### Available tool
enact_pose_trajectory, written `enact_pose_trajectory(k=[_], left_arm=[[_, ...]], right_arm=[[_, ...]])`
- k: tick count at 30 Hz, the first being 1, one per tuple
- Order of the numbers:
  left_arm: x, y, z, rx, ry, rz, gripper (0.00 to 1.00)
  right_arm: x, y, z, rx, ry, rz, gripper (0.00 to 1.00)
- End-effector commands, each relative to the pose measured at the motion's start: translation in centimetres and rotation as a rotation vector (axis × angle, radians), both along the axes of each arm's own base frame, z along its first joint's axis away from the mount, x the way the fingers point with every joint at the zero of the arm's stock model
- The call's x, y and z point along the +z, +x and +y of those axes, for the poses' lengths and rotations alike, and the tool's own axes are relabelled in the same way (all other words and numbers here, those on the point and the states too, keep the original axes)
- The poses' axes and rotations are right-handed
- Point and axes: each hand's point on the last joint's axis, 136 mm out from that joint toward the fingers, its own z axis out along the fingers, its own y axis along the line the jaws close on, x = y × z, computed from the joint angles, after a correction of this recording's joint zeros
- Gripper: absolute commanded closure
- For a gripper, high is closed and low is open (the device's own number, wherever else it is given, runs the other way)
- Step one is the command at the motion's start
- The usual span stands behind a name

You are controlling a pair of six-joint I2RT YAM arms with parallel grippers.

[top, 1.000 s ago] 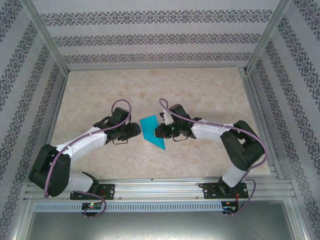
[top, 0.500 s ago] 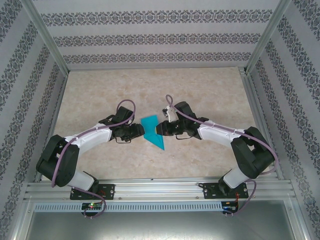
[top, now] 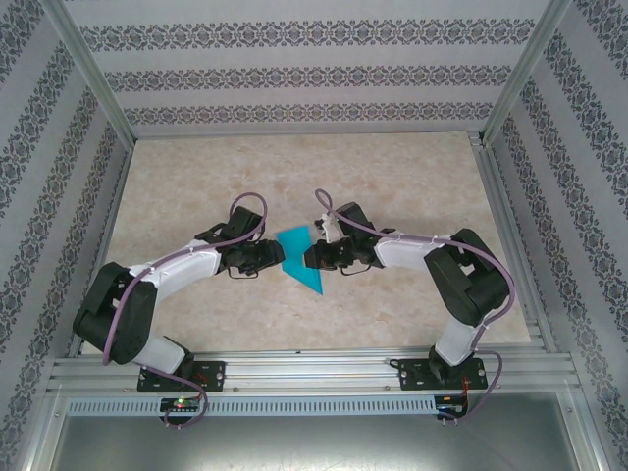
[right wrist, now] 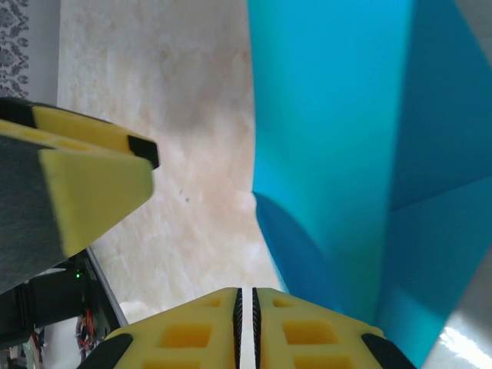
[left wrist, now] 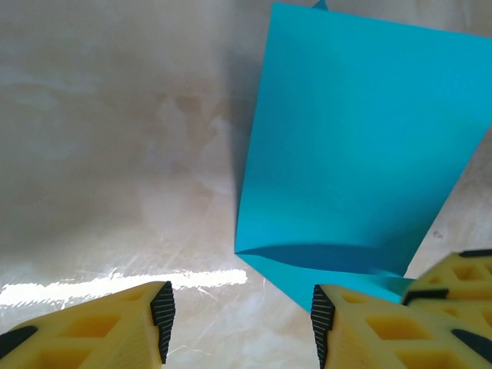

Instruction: Fold a paper plane with a square sheet of paper (pick it up from the middle)

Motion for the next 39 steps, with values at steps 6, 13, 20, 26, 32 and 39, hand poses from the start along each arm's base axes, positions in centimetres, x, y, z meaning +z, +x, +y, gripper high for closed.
enact_pose_trajectory(k=[6, 13, 20, 26, 32, 39], left_arm=[[0.6, 1.3, -0.7, -0.03, -0.012, -0.02, 0.46], [0.3, 1.6, -1.6, -0.048, -0.042, 0.003, 0.44], [-0.6, 3.1, -3.4, -0.045, -0.102, 0.039, 0.43], [-1.5, 4.4, -4.5, -0.047, -0.148, 0.058, 0.44], [-1.1, 5.5, -5.2, -0.058, -0.206, 0.046, 0.45], [-1.8, 6.3, -5.4, -0.055, -0.276, 0.072, 0.48]], right_arm=[[-4.1, -0.2, -1.6, -0.046, 0.019, 0.115, 0.85], [-5.8, -0.7, -2.0, -0.058, 0.016, 0.153, 0.84], [-7.2, -1.2, -2.8, -0.068, -0.011, 0.173, 0.84], [-7.7, -1.1, -3.2, -0.07, -0.022, 0.18, 0.84], [-8.1, -1.1, -3.4, -0.068, -0.031, 0.187, 0.84], [-8.4, -1.0, -3.5, -0.068, -0.032, 0.192, 0.83]])
